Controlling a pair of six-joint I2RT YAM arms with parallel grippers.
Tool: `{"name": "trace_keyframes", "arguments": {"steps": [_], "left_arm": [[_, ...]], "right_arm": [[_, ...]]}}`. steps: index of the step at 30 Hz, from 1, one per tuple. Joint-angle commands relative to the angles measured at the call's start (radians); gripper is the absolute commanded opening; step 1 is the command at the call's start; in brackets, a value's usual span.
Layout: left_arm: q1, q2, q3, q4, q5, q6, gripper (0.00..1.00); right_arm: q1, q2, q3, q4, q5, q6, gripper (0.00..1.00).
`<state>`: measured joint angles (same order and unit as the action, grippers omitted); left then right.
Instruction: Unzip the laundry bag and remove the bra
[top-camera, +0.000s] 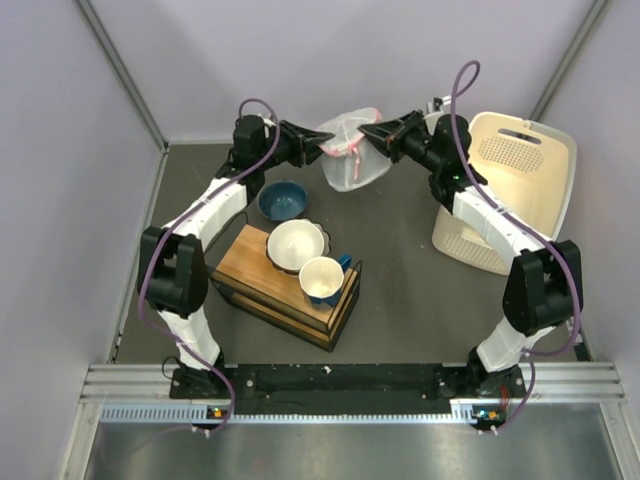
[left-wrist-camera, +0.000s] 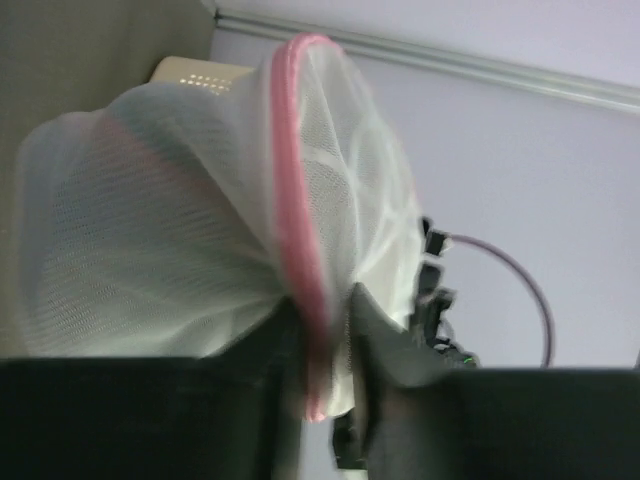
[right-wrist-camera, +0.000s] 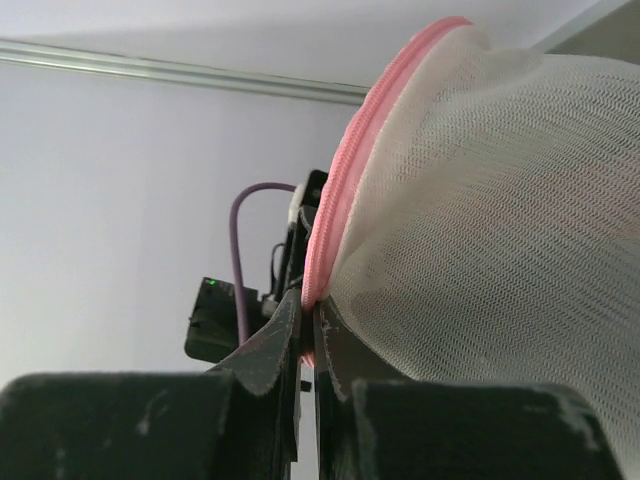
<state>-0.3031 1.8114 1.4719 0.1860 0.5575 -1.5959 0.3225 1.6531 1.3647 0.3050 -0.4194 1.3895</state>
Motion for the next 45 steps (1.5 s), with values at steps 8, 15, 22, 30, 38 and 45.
{"name": "trace_keyframes", "arguments": {"steps": [8, 15, 22, 30, 38, 45], "left_arm": [[-0.002, -0.087, 0.019, 0.017, -0.030, 0.069, 0.00], [-0.002, -0.142, 0.033, -0.059, -0.025, 0.158, 0.00], [0.005, -0.176, 0.037, -0.098, -0.041, 0.201, 0.00], [0.004, -0.178, 0.042, -0.117, -0.042, 0.212, 0.00], [0.004, -0.184, 0.051, -0.123, -0.056, 0.212, 0.00], [0.004, -0.187, 0.053, -0.128, -0.053, 0.215, 0.00]], "right_arm": [[-0.026, -0.140, -0.079, -0.146, -0.030, -0.212, 0.50], [0.009, -0.323, -0.092, -0.409, 0.171, -0.567, 0.61], [0.210, -0.294, -0.032, -0.509, 0.234, -0.751, 0.55], [0.213, -0.231, 0.008, -0.478, 0.208, -0.727, 0.34], [0.243, -0.171, 0.059, -0.484, 0.197, -0.741, 0.33], [0.259, -0.150, 0.085, -0.489, 0.234, -0.753, 0.33]]}}
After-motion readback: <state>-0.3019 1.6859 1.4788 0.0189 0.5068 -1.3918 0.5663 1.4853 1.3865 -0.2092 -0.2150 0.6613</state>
